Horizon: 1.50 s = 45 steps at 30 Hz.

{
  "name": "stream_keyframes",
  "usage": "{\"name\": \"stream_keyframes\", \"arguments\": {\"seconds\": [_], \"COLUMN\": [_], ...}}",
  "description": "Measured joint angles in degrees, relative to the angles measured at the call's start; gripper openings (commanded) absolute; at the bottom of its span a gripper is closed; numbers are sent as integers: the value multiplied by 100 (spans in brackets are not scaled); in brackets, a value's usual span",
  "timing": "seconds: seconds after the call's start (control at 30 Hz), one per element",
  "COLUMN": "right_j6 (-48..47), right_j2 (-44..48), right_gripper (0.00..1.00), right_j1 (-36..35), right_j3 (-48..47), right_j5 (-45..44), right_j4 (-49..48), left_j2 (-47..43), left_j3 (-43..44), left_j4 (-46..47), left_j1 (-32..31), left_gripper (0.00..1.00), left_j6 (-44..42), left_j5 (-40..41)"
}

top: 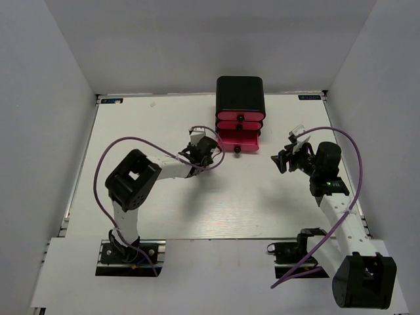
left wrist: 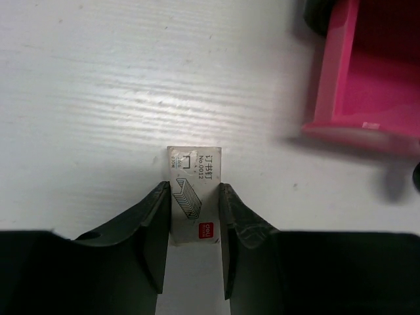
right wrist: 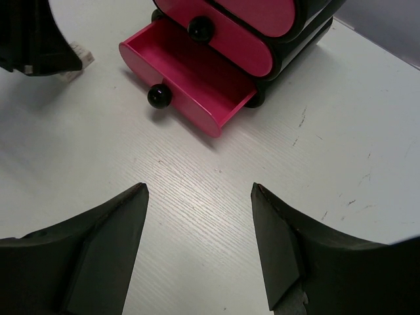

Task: Sort the stationery into containers
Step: Pick up the stationery from the center of the board, then place the stationery in the drawer.

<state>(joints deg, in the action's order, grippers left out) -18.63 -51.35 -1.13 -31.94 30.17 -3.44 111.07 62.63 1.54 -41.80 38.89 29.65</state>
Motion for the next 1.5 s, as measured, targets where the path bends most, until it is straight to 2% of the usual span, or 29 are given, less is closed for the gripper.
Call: {"name": "stream_keyframes", "arguments": {"seconds": [0.13, 0.3, 0.43, 0.57, 0.7, 0.83, 1.07, 1.3, 1.5], "right_j6": [0, 0, 0, 0, 0, 0, 0, -2, -4], "right_j2": [0, 0, 0, 0, 0, 0, 0, 0, 0], "right_gripper": [70, 70, 70, 70, 70, 70, 70, 70, 70], "right_j1": [0, 0, 0, 2, 7, 7, 7, 7, 13], "right_j3": [0, 0, 0, 0, 0, 0, 0, 0, 0], "right_j5": [0, 2, 0, 2, 2, 4, 4, 4, 7], "right_j4": [0, 0, 0, -2, 0, -2, 0, -2, -2], "left_j2": [-623, -1158, -1051, -518, 68, 485, 568, 575, 590], "left_j3": [-629, -608, -61, 756, 1519, 1993, 2039, 2013, 1840], "left_j4": [42, 481, 848, 1084, 925, 745, 684, 726, 791], "left_j1": [-4, -4, -4, -4, -4, -7, -26, -42, -39], "left_gripper": [1, 1, 3, 5, 5, 5, 5, 2, 12], "left_j6": [-269, -533, -861, -1429, -2094, -2496, -2756, -2726, -2636], "left_j5": [-243, -896, -1539, -2076, -2347, -2391, -2170, -1615, -1379]}}
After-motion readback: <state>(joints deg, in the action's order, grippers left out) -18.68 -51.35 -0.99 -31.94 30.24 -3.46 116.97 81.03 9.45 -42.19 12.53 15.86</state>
